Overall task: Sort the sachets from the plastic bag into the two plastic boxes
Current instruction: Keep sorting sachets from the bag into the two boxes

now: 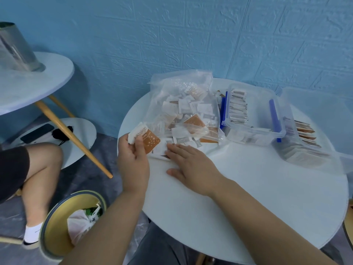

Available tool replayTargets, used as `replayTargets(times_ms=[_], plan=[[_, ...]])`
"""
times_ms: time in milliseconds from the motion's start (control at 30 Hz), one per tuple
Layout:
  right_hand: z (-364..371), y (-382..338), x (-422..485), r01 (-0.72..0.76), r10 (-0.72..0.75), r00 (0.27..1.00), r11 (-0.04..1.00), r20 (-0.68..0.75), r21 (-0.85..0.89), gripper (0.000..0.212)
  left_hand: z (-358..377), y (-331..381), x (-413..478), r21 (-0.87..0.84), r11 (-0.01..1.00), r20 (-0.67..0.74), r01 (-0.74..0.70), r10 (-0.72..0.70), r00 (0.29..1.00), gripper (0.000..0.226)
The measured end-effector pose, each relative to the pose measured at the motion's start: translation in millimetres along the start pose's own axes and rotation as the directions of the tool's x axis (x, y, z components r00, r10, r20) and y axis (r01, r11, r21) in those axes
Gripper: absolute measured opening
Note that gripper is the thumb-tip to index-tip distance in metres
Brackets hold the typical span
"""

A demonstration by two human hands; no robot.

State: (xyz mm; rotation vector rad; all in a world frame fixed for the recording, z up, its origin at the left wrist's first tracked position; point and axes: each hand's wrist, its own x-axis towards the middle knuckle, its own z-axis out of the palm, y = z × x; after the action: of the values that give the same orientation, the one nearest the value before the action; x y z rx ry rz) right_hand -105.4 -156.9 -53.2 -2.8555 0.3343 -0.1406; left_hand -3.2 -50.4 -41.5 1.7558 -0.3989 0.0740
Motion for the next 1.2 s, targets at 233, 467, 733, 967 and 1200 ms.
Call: replayTargets(times_ms=[233,467,733,967,1200], plan=[[-7,20,-15,-0.097,0.101,0.993,0.993,-0.060,0.064,0.060,6,-6,-7,0.245,0.909,0.316,-0.337,0.253,0.914,0.031],[-9,6,-10,0.050,-0.043,0.990,0.997,-0.138,0.051,0.042,0,0,-7,0.161,0.960,0.158,-0.231,0.206,0.966,0.028],[-12,2,-1,-0.033,0.045,0.995,0.992,0.092,-0.122,0.063,-5,-1,-5,0.023,1.000,0.046,-0.020,0.019,0.999,0.020],[-20,17,-5,-0.113,0.101,0.969,0.993,-0.224,-0.044,0.029,-6,-4,-4,0.023,1.000,0.065,0.009,-0.010,0.998,0.013],[-8,1,18,-0.056,0.057,0.993,0.998,-0.103,0.008,0.044,-4,-3,-4,0.049,0.999,0.101,0.015,-0.020,0.995,0.016]])
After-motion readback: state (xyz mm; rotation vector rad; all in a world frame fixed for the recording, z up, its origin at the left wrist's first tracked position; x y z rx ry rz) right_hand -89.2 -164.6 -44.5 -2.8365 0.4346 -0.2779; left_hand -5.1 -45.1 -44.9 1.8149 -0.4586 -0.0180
